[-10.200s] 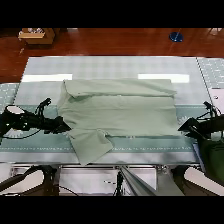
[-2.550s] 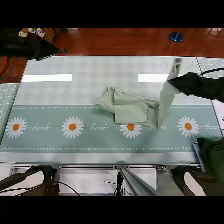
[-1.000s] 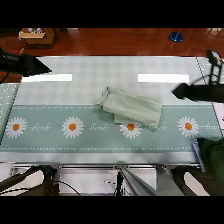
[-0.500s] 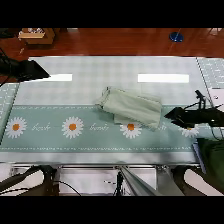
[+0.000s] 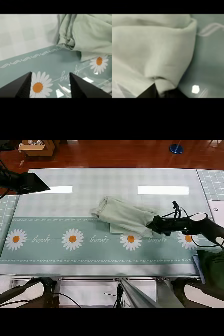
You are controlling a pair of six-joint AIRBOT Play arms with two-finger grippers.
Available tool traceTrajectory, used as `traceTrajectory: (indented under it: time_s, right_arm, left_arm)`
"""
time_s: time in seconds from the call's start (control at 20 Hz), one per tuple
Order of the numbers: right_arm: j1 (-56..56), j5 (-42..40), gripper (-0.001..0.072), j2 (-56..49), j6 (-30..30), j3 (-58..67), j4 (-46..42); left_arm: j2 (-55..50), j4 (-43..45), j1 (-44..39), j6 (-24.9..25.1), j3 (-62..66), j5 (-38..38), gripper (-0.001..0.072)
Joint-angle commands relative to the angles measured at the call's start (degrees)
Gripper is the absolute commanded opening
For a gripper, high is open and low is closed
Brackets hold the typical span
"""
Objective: Fold the shirts.
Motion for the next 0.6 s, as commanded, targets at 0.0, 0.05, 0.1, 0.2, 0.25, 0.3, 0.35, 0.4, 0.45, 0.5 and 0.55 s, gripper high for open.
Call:
traceTrajectory:
  time_s: [0.0, 0.05, 0.1, 0.2, 0.25, 0.3, 0.35, 0.4, 0.45, 0.5, 0.55]
  right_arm:
    - [-1.6, 5.8, 0.0024, 5.4, -1.3, 4.3, -1.2]
    - [-3.4, 7.8, 0.0024, 8.7, 0.8, 6.4, -3.4]
    - [-5.8, 9.9, 0.0024, 12.5, 4.2, 9.0, -6.4]
    - [-11.8, 15.5, 0.0024, 19.2, 11.8, 14.7, -13.9]
    - [-15.6, 20.2, 0.0024, 22.1, 15.1, 17.9, -18.0]
    - [-19.5, 25.3, 0.0024, 24.4, 17.4, 20.9, -21.9]
    - [-24.0, 30.6, 0.0024, 26.4, 18.7, 24.3, -26.8]
    - [-28.3, 35.4, 0.0024, 27.8, 18.9, 27.4, -32.2]
    - [-33.0, 40.1, 0.0024, 28.8, 18.9, 30.5, -38.8]
    - [-37.2, 43.9, 0.0024, 29.2, 18.6, 32.9, -45.0]
    - [-41.6, 47.6, 0.0024, 29.2, 17.6, 34.8, -50.2]
  left_arm:
    - [0.0, 0.1, 0.0, 0.0, 0.0, 0.1, 0.0549]
    - [0.0, 0.1, 0.0, 0.0, 0.0, 0.1, 0.0549]
    - [0.0, 0.1, 0.0, -0.1, 0.0, 0.1, 0.0549]
    - [0.0, 0.1, 0.0, -0.1, 0.0, 0.1, 0.0549]
    - [0.0, 0.1, 0.0, -0.1, 0.0, 0.1, 0.0549]
    - [0.0, 0.1, 0.0, 0.0, 0.0, 0.2, 0.0549]
    - [0.0, 0.1, 0.0, 0.0, 0.0, 0.3, 0.0549]
    - [0.0, 0.1, 0.0, 0.0, 0.0, 0.3, 0.0549]
    - [0.0, 0.1, 0.0, 0.0, 0.0, 0.3, 0.0549]
    - [0.0, 0.1, 0.0, 0.2, 0.0, 0.3, 0.0549]
    - [0.0, 0.1, 0.0, 0.7, 0.0, 0.3, 0.0548]
